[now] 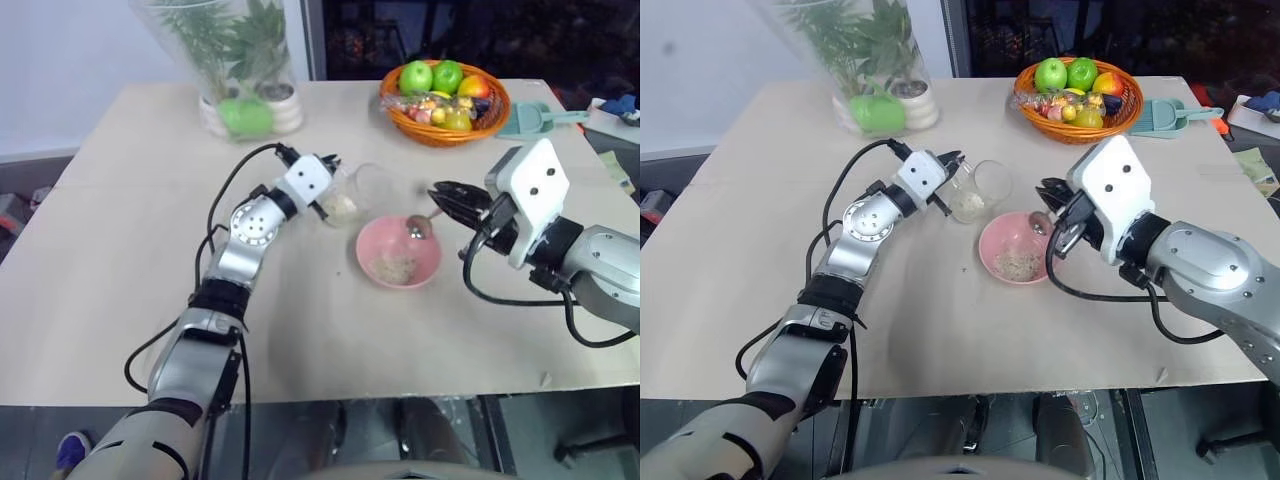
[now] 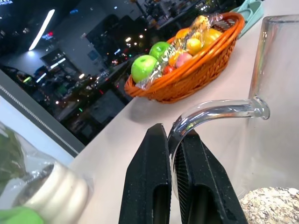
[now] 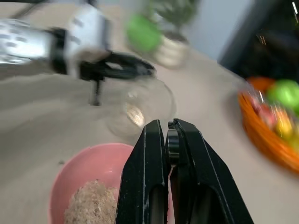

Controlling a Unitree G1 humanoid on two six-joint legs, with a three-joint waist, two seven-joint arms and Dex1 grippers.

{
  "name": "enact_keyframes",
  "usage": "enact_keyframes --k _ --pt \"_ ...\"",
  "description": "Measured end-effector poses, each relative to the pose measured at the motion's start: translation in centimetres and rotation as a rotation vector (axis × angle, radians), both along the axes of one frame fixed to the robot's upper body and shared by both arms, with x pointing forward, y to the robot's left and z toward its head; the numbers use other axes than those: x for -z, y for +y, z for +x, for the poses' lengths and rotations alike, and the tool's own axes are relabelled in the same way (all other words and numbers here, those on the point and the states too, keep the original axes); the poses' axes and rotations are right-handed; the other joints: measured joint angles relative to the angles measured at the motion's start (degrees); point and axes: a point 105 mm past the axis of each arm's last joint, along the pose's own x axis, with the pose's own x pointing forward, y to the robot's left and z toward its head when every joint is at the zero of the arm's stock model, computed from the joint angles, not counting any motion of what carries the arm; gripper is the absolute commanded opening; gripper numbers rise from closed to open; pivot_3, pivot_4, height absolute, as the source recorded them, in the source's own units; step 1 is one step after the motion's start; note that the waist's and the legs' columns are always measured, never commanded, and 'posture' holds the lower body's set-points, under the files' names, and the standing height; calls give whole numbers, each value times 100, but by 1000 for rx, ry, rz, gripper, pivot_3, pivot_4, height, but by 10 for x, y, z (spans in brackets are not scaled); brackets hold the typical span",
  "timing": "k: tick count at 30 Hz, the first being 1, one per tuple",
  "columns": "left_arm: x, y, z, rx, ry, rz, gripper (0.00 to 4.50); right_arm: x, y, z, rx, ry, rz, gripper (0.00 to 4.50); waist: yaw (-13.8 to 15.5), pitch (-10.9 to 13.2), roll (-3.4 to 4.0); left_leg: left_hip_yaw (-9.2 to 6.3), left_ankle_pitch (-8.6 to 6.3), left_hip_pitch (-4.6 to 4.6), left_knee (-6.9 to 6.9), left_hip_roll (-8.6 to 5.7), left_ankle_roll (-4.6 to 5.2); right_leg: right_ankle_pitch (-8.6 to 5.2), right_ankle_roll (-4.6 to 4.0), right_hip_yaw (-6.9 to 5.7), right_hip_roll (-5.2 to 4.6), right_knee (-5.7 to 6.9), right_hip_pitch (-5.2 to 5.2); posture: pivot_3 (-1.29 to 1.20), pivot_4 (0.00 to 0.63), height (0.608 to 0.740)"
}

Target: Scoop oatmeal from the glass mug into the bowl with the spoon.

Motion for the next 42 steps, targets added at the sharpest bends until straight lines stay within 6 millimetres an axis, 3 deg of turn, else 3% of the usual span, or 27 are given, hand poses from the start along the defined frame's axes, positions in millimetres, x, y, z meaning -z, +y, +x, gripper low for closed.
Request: enact_keyframes --k 3,7,12,21,25,31,34,36,39,40,42 --pt "1 1 -1 -6 2 0 99 -9 1 -4 -45 -28 36 0 18 0 -3 -1 0 0 1 0 0 0 0 0 0 -2 2 0 150 740" --pt "3 4 -3 -11 3 -7 99 -30 -6 3 -50 -14 228 0 20 0 -4 1 0 1 2 0 0 2 1 3 -1 0 3 0 150 740" --pt "5 6 -10 -12 -4 -29 99 -53 1 10 -92 -3 364 0 12 -1 -4 0 0 1 2 1 0 2 1 3 -2 -1 3 0 150 740" --pt "-9 1 -28 23 -32 -166 99 -18 25 49 -83 112 325 0 -9 -1 -3 -1 0 1 3 0 0 2 1 2 -1 0 1 0 150 740" --pt "-10 7 -33 4 -8 -245 0 -6 45 65 -118 135 310 1375 -56 -2 -1 1 0 4 3 1 -1 2 1 4 1 6 0 0 150 740" --pt "15 32 -33 -108 129 -447 0 3 64 71 -191 122 267 4146 -41 -2 -1 -2 0 3 8 0 -1 2 1 1 3 3 -1 0 150 740" --pt "25 56 -35 -171 172 -541 0 -4 64 60 -259 80 220 4146 -39 -2 -1 -6 0 1 7 0 -1 2 1 -2 3 3 -1 0 150 740" --pt "24 72 -36 -190 174 -579 0 -9 55 40 -354 27 204 4146 4 -3 -3 -16 0 1 6 0 -1 2 1 -12 1 -8 4 0 150 740" --pt "26 106 -37 -229 182 -633 0 9 39 8 -477 54 148 4146 16 -4 -5 -15 -1 2 7 -1 -1 2 1 -11 2 -10 11 0 150 740" --pt "29 120 -37 -253 190 -657 0 16 33 4 -484 78 142 4146 5 -4 -4 -11 -1 3 10 -1 -1 2 1 -8 1 -7 11 0 150 740" --pt "33 128 -36 -238 204 -691 0 23 22 -2 -477 85 128 4146 25 -4 -5 -14 0 7 13 -1 -1 2 1 -12 0 -2 15 0 150 740"
